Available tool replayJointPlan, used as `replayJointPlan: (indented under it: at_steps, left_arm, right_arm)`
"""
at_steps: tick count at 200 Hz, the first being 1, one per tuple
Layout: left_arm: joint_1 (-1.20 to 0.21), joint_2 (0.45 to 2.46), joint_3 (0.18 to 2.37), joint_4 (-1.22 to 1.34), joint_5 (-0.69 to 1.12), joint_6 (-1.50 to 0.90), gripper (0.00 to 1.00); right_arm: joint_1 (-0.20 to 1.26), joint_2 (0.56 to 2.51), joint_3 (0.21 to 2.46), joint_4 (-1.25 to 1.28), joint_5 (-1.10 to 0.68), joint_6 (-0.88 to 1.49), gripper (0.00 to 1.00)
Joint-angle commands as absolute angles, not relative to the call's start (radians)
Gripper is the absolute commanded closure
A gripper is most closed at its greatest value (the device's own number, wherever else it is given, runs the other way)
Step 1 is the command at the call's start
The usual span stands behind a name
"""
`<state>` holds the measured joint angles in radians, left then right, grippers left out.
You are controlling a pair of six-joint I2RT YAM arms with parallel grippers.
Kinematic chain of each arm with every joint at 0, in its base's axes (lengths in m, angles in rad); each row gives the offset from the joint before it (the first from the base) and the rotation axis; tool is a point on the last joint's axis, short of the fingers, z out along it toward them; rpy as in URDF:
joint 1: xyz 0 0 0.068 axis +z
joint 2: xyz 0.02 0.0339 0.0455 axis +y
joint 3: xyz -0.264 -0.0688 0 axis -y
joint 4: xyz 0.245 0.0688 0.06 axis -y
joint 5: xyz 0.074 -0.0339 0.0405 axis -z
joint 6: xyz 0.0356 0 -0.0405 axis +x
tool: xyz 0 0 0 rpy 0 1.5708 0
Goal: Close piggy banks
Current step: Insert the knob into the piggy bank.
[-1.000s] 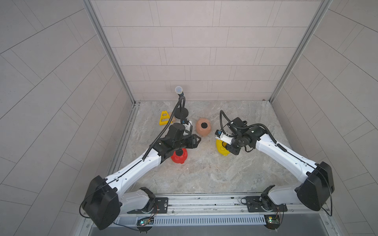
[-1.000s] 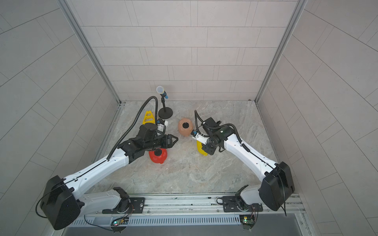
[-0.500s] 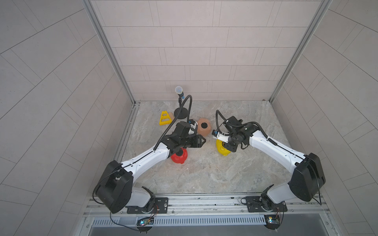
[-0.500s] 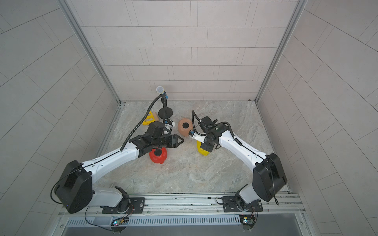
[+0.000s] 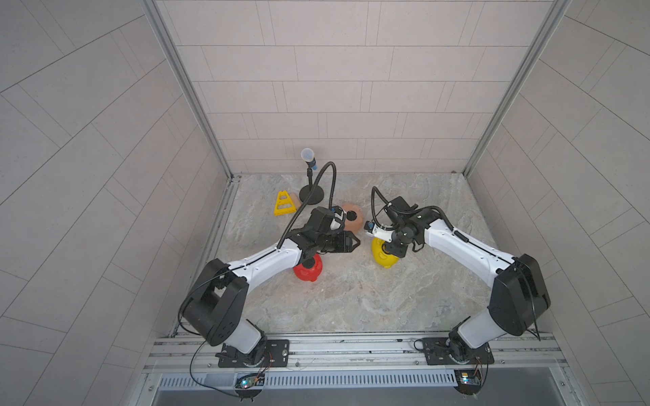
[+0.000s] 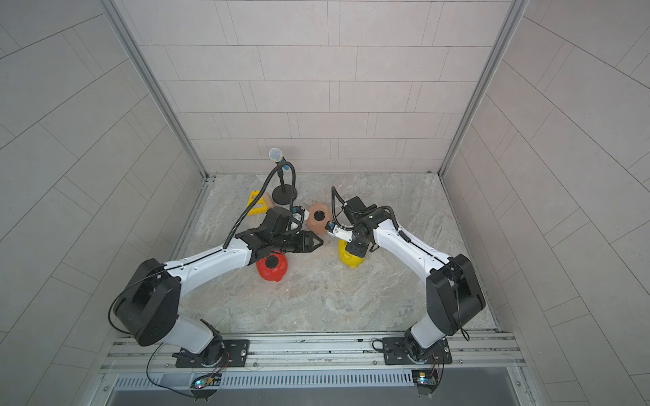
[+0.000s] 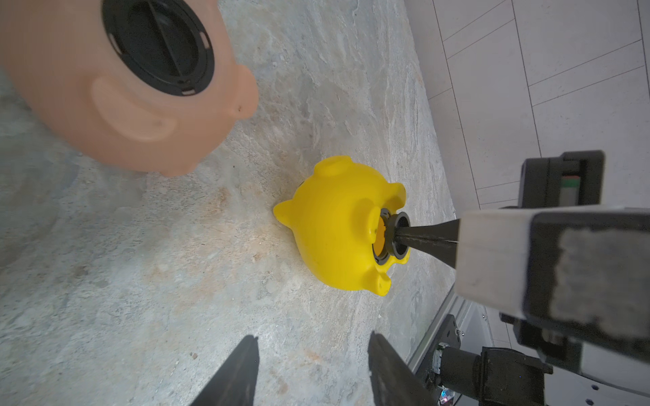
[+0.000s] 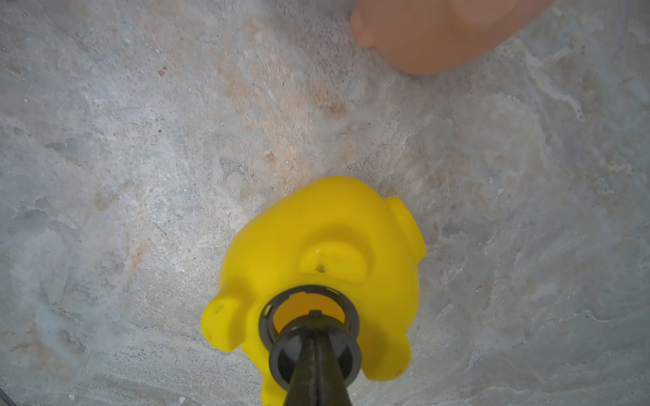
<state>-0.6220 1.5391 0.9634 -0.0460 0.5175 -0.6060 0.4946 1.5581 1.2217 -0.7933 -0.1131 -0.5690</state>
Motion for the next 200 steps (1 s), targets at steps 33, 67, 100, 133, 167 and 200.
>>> replayJointPlan:
  at_steps: [33, 67, 100, 133, 167, 200]
  left_arm:
    - [-0.623, 1.598, 1.016, 0.011, 0.581, -0.604, 0.44]
    - [-0.623, 1.631, 1.022, 0.029, 0.588, -0.61, 0.44]
    - [-0.623, 1.661, 1.032, 0.039, 0.597, -0.613, 0.44]
    - [-0.623, 1.683, 1.042, 0.044, 0.604, -0.615, 0.44]
    - [-0.624, 1.702, 1.051, 0.048, 0.611, -0.618, 0.44]
    - [-0.623, 1.713, 1.052, 0.055, 0.614, -0.622, 0.44]
  right_arm:
    - [0.493, 1.576, 1.246, -0.812, -0.13, -0.607, 1.0]
    - [0.493, 1.591, 1.249, -0.817, -0.129, -0.607, 1.0]
    - [0.493, 1.597, 1.247, -0.822, -0.129, -0.646, 1.0]
    - [0.493, 1.607, 1.249, -0.828, -0.119, -0.65, 1.0]
    - [0.494, 1.61, 1.25, -0.837, -0.11, -0.656, 1.0]
    - [0.494, 1.599, 1.245, -0.844, -0.109, -0.665, 1.0]
